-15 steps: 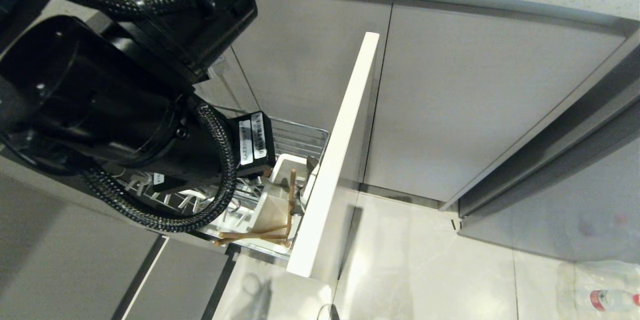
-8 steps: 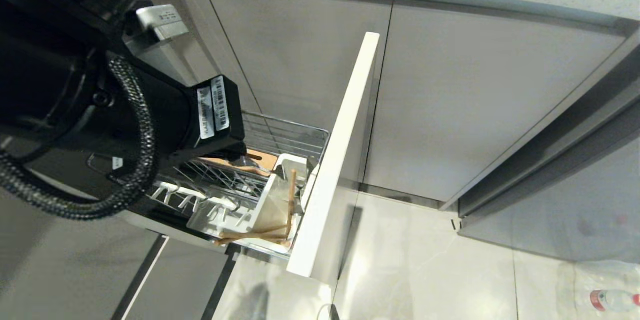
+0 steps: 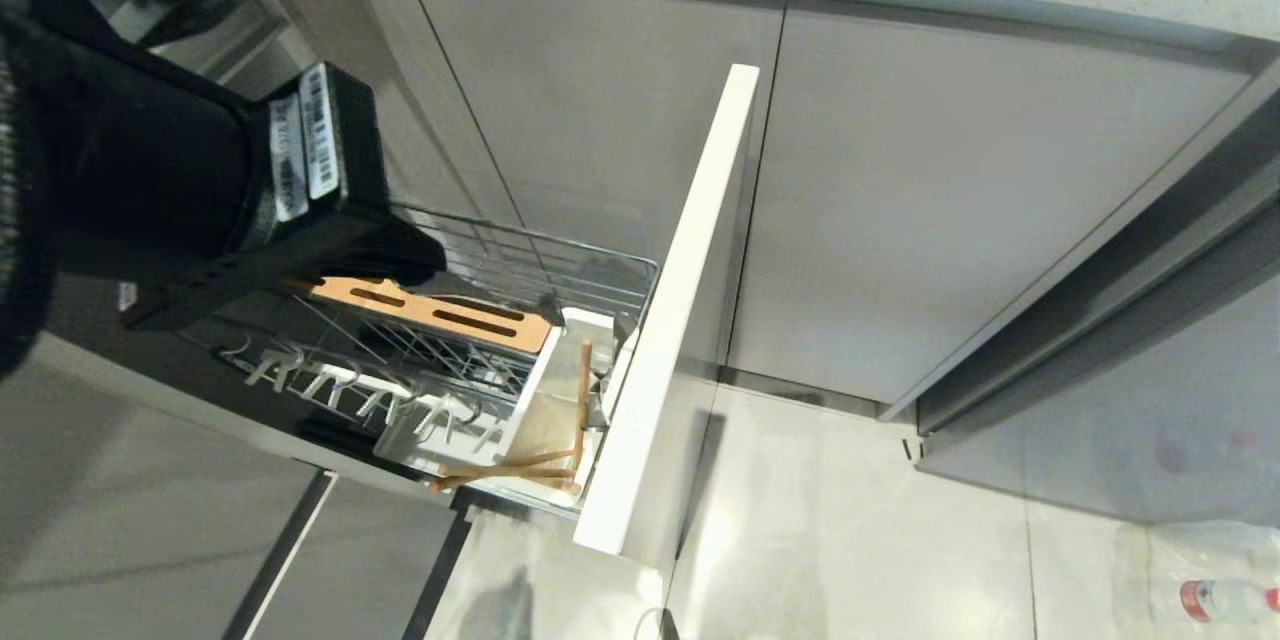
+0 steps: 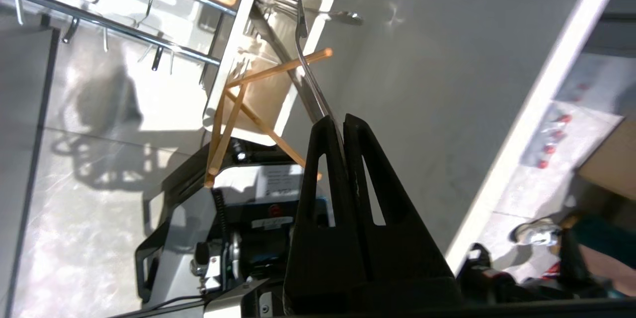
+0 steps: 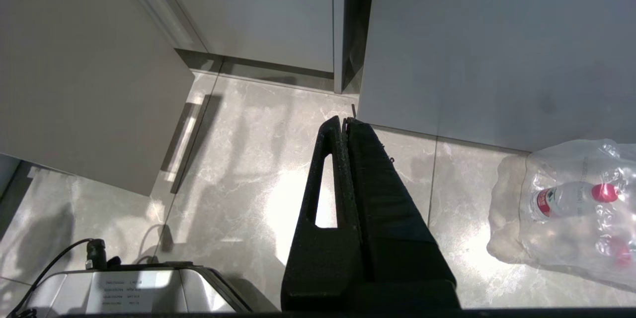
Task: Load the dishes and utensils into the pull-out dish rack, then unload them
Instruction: Close the cupboard
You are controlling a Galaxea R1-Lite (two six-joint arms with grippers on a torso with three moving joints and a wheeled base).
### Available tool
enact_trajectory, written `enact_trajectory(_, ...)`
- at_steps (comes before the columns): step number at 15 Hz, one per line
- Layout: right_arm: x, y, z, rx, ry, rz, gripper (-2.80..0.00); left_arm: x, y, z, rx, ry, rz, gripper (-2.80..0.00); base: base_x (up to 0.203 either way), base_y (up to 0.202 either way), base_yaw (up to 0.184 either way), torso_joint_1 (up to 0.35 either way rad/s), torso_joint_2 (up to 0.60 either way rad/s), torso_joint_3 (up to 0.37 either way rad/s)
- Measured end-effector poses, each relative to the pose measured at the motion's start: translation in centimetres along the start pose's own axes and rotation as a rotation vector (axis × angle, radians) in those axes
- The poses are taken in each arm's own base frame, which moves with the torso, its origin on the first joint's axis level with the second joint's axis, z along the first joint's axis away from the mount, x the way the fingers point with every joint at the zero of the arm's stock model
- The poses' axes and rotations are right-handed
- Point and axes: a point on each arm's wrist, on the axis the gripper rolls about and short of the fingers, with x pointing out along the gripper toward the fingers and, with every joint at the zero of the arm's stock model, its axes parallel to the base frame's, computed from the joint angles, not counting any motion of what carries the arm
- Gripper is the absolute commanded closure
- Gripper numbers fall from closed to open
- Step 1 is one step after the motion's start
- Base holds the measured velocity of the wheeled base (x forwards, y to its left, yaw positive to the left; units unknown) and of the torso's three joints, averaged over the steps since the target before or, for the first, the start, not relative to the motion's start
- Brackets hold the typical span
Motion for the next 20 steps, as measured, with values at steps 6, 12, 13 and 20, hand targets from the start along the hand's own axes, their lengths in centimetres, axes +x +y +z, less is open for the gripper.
enact_trajectory(6, 0.0, 0.0, 0.0, 0.0, 0.0, 0.0, 0.0, -3.5, 1.2, 0.7, -0.031, -0.106, -0.048, 0.0, 0.0, 0.0, 0.0, 0.0, 0.0, 0.0)
enact_trajectory(12, 0.0, 0.0, 0.0, 0.0, 0.0, 0.0, 0.0, -7.4, 3.1, 1.7, -0.042, -0.249, -0.127, 0.0, 0.0, 0.0, 0.0, 0.0, 0.0, 0.0)
enact_trajectory(13, 0.0, 0.0, 0.0, 0.0, 0.0, 0.0, 0.0, -8.2, 3.5, 1.9, -0.047, -0.273, -0.149, 0.0, 0.0, 0.0, 0.0, 0.0, 0.0, 0.0)
enact_trajectory(20, 0.0, 0.0, 0.0, 0.0, 0.0, 0.0, 0.0, -13.2, 6.4, 3.0, -0.103, -0.45, -0.3, 0.0, 0.0, 0.0, 0.0, 0.0, 0.0, 0.0)
